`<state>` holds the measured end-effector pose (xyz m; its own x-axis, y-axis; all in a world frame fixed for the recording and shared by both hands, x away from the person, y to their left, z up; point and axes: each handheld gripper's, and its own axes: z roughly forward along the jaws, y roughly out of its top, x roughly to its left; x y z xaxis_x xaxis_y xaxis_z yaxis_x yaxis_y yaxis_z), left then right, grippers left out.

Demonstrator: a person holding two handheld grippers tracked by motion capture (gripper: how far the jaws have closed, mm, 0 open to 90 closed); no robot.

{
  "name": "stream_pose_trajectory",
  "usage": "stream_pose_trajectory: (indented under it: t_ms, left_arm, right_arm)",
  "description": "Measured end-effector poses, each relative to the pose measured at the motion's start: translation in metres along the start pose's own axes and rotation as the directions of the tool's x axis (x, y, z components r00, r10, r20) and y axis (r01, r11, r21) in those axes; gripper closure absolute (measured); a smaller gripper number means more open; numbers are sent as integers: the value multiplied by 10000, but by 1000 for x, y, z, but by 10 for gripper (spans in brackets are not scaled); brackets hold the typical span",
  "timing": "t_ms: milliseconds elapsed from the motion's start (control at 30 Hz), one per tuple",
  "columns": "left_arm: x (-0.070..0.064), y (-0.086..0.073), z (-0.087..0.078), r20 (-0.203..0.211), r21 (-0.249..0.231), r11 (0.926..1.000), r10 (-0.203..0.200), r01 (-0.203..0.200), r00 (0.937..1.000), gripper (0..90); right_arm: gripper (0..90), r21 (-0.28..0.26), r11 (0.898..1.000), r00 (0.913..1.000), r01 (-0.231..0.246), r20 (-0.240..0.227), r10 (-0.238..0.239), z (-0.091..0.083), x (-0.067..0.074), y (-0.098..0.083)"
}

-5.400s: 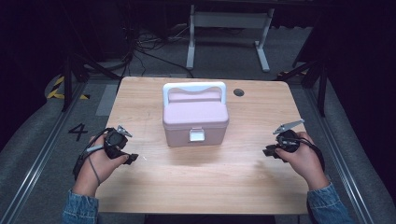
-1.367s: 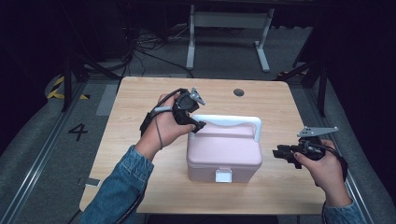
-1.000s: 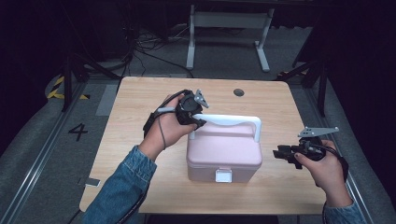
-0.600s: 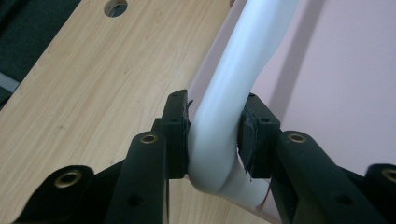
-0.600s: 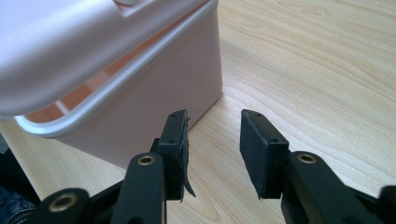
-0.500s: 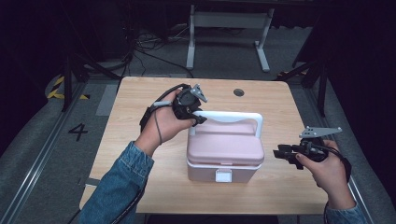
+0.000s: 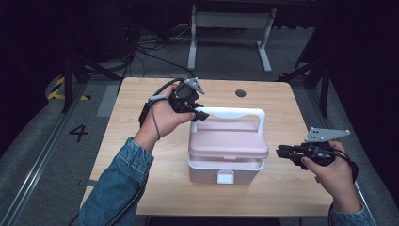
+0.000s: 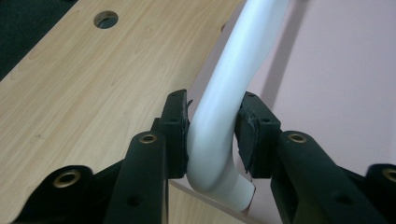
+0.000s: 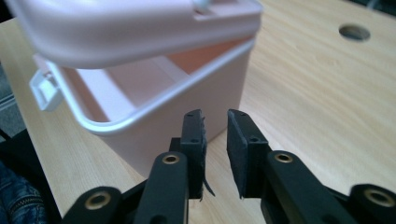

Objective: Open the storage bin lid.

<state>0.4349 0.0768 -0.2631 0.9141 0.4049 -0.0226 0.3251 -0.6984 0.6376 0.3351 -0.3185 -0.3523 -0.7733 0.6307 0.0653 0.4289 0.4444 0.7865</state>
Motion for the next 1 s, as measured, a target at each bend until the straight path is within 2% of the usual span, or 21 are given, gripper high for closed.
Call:
stream_pose_trajectory:
  t_ms: [67, 133, 267, 467, 567, 600, 667, 800, 933, 1000]
  left_arm:
    - [2, 2, -1, 14, -12, 10000, -68, 68, 10000, 672]
    - [3, 3, -1, 50, -61, 9999, -150, 151, 9999, 675]
    - [7, 6, -3, 129, -118, 9997, -194, 195, 9997, 678]
    - [11, 8, -3, 196, -174, 9991, -375, 378, 9991, 676]
    - [15, 8, -3, 304, -327, 9984, -462, 472, 9985, 674]
    - [15, 8, -3, 304, -327, 9984, -462, 472, 9985, 673]
    - [18, 8, -2, 356, -390, 9980, -478, 492, 9982, 672]
    - [20, 7, -2, 437, -486, 9972, -548, 569, 9975, 671]
    - [20, 8, -2, 456, -412, 9976, -541, 560, 9975, 671]
    - [20, 8, -2, 420, -466, 9976, -501, 520, 9979, 671]
  right_arm:
    - [810, -308, 9978, 9981, 581, -202, -587, -2, 4, 3]
    - [818, -366, 9973, 9976, 630, -257, -640, -2, 5, 3]
    - [850, -737, 9921, 9908, 1019, -819, -1078, -1, 9, 5]
    - [896, -1473, 9809, 9826, 1274, -1162, -1450, 5, 14, 7]
    - [900, -2100, 9704, 9787, 1190, -1398, -1503, 11, 12, 7]
    - [900, -2100, 9704, 9787, 1190, -1398, -1503, 11, 12, 7]
    - [900, -2685, 9577, 9744, 1033, -1658, -1515, 15, 9, 6]
    - [900, -3267, 9393, 9678, 1047, -1838, -1718, 19, 7, 5]
    - [900, -3434, 9338, 9696, 1008, -1764, -1695, 22, 5, 5]
    - [900, -3619, 9274, 9719, 948, -1682, -1649, 25, 4, 5]
